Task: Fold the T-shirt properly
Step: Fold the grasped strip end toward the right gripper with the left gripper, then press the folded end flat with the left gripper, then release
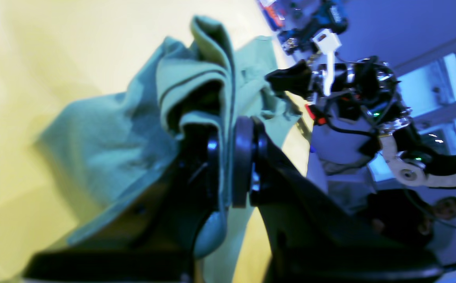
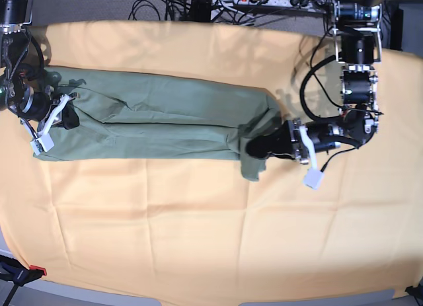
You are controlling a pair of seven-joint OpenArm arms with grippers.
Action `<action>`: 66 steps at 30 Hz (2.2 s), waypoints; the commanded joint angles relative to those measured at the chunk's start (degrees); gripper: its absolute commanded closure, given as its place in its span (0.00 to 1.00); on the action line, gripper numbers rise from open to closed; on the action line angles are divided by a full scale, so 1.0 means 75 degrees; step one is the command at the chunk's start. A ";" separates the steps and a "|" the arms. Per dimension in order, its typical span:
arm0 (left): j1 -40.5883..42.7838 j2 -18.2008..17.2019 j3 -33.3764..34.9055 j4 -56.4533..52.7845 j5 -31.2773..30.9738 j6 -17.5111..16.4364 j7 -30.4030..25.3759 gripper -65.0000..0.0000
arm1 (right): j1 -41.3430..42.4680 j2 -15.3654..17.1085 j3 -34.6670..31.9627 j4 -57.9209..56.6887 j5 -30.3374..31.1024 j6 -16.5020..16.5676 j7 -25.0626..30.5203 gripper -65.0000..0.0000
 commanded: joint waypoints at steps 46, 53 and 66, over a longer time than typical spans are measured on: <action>-0.0187 0.1606 -0.1288 0.0146 0.0871 -0.0171 -0.1428 1.00 | 0.0020 0.0070 -0.0020 0.0038 -0.0023 0.0159 -0.0169 1.00; -0.0166 0.1247 -0.0895 0.0146 0.3471 0.0414 -0.2576 1.00 | 0.0020 0.0073 -0.0020 0.0038 -0.0029 0.0159 -0.0169 1.00; -0.0172 0.1241 0.0965 0.0149 0.4721 0.0428 -0.2573 1.00 | 0.0020 0.0073 -0.0020 0.0038 -0.0003 0.0159 -0.0169 1.00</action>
